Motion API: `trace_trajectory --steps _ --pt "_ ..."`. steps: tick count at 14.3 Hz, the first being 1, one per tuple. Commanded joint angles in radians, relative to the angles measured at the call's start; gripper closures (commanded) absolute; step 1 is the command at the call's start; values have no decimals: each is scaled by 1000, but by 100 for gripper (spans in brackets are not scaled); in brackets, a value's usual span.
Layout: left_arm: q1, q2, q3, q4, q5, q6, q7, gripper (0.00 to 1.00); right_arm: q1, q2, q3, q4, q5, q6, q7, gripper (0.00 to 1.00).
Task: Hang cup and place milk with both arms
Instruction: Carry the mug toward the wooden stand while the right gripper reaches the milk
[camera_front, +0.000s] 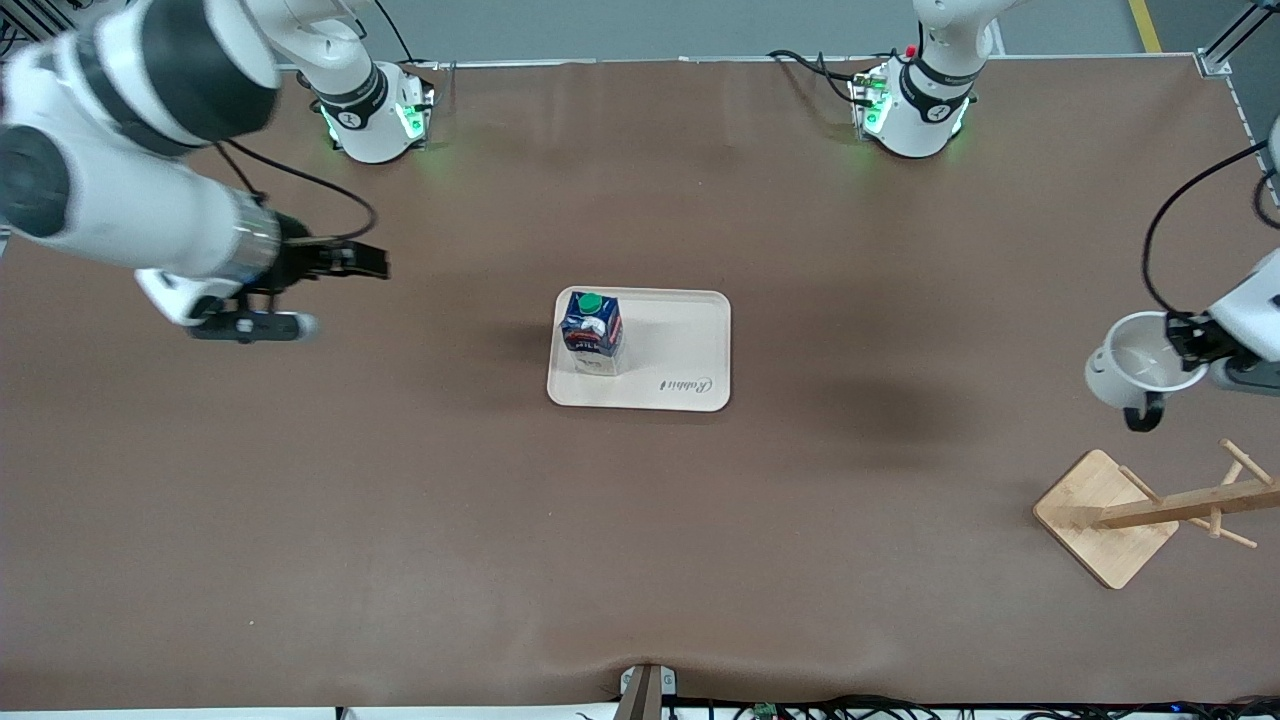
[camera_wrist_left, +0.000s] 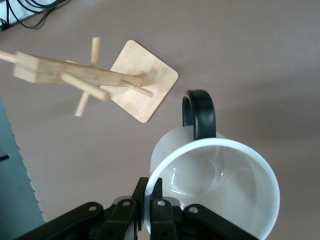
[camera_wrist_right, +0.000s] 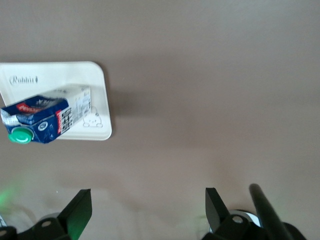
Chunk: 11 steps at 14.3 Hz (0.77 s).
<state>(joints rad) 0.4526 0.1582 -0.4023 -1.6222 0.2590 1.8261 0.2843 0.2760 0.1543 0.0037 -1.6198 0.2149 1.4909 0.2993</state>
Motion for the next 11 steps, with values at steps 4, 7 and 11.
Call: trace_trajectory --steps 4,7,11 --pt "43 53 -3 130 -23 -13 137 100 176 68 -11 0 6 130 306 0" --pt "66 80 -4 133 -38 1 141 100 254 109 -10 -23 14 254 438 0" --pt "66 103 -3 133 -46 33 142 100 396 198 -10 -43 69 463 654 0"
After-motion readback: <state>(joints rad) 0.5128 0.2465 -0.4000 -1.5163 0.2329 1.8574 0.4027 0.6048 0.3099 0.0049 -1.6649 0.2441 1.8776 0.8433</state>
